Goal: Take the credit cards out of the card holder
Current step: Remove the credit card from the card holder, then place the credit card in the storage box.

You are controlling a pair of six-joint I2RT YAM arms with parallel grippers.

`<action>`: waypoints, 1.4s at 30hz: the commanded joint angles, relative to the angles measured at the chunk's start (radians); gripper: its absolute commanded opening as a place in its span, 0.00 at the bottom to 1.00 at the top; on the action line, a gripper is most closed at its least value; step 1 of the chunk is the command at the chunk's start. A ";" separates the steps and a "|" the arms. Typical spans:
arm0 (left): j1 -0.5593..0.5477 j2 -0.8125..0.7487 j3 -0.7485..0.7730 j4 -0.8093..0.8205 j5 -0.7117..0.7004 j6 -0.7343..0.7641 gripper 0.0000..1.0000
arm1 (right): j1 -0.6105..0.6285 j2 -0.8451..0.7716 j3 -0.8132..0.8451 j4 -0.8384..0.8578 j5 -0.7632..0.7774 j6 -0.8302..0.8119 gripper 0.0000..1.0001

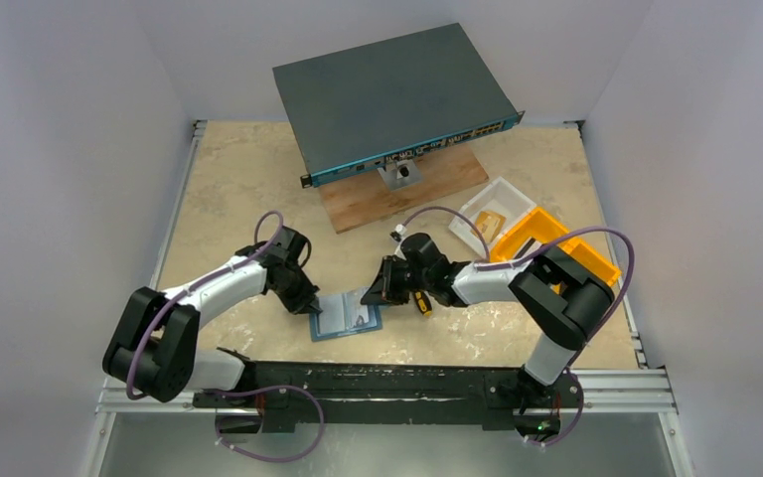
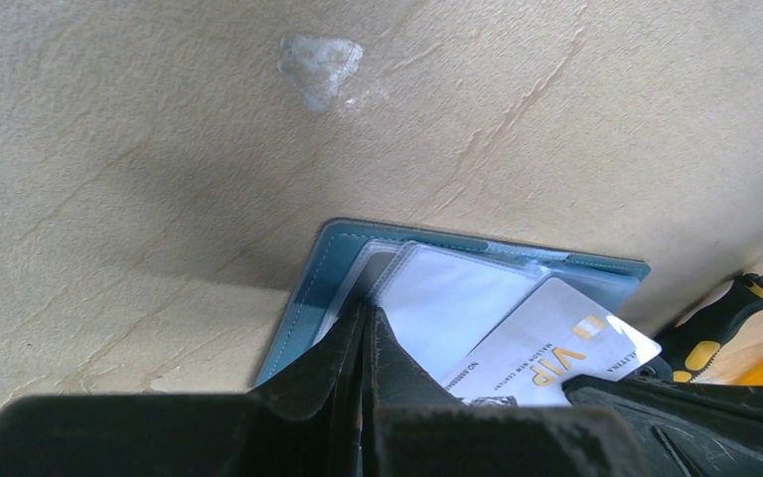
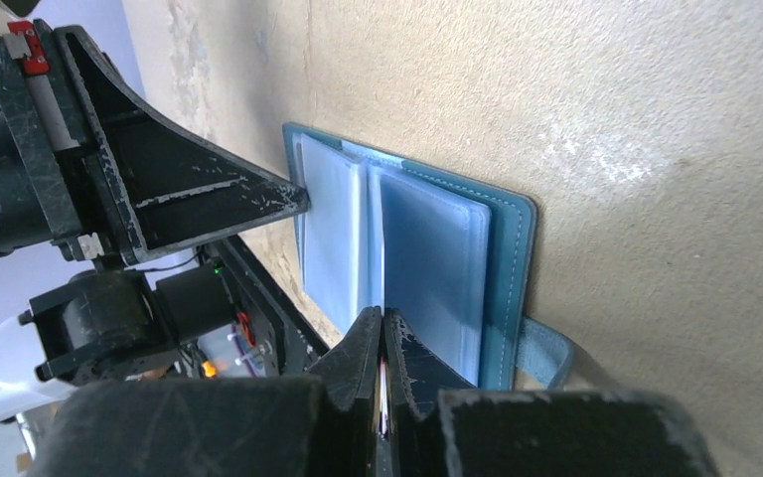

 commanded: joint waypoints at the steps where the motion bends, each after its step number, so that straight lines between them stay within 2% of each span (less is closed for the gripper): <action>1: -0.002 0.004 -0.024 -0.064 -0.084 0.049 0.00 | -0.004 -0.060 0.045 -0.086 0.048 -0.050 0.00; 5: -0.003 -0.021 0.035 -0.086 -0.044 0.105 0.00 | -0.004 -0.084 0.068 -0.114 0.047 -0.058 0.00; 9: -0.005 -0.101 0.080 -0.103 -0.020 0.143 0.15 | -0.004 -0.109 0.083 -0.133 0.043 -0.062 0.00; 11: -0.005 -0.147 0.104 -0.118 -0.008 0.166 0.25 | -0.004 -0.130 0.093 -0.150 0.043 -0.065 0.00; 14: -0.005 -0.211 0.137 -0.154 -0.008 0.197 0.50 | -0.006 -0.170 0.110 -0.190 0.057 -0.073 0.00; 16: -0.005 -0.246 0.151 -0.173 -0.008 0.214 0.63 | -0.014 -0.199 0.117 -0.219 0.069 -0.081 0.00; 19: -0.005 -0.287 0.161 -0.191 0.009 0.240 0.72 | -0.042 -0.255 0.108 -0.266 0.083 -0.087 0.00; 28: -0.014 -0.354 0.173 -0.195 0.081 0.302 0.78 | -0.221 -0.475 0.090 -0.522 0.174 -0.163 0.00; 34: -0.025 -0.358 0.210 -0.217 0.109 0.358 0.79 | -0.430 -0.576 0.124 -0.727 0.241 -0.245 0.00; 42: -0.025 -0.383 0.232 -0.238 0.127 0.407 0.79 | -0.725 -0.610 0.222 -0.926 0.335 -0.389 0.00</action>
